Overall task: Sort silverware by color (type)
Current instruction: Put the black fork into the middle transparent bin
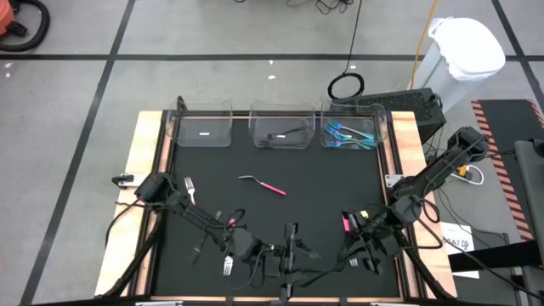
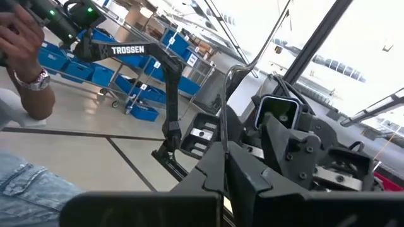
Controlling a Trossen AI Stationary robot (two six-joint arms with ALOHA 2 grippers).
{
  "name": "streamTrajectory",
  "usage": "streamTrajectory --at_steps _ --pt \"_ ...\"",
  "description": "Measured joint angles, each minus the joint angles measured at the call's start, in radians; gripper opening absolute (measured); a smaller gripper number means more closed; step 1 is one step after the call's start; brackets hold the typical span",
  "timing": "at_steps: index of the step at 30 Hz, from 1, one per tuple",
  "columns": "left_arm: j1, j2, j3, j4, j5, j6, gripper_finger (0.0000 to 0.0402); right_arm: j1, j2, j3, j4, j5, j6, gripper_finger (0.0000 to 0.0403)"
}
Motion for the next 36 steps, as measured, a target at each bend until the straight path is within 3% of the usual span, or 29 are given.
streamTrajectory --at_steps 9,13,28,36 --pt "-0.001 0.0 0.0 0.006 0.0 0.001 0.0253 0.0 0.0 0.0 -0.004 0.003 0.0 0.0" --pt "0.0 0.0 0.0 0.009 0.0 -0.011 0.0276 -0.006 0.0 0.0 -0.013 0.007 -0.001 0.0" --pt "0.005 0.0 0.0 0.024 0.031 -0.04 0.0278 -0.029 0.0 0.0 -0.045 0.011 0.001 0.0" --pt "0.005 -0.001 0.0 0.062 0.071 -0.092 0.0277 -0.03 0.001 0.0 -0.08 0.086 -0.013 0.0"
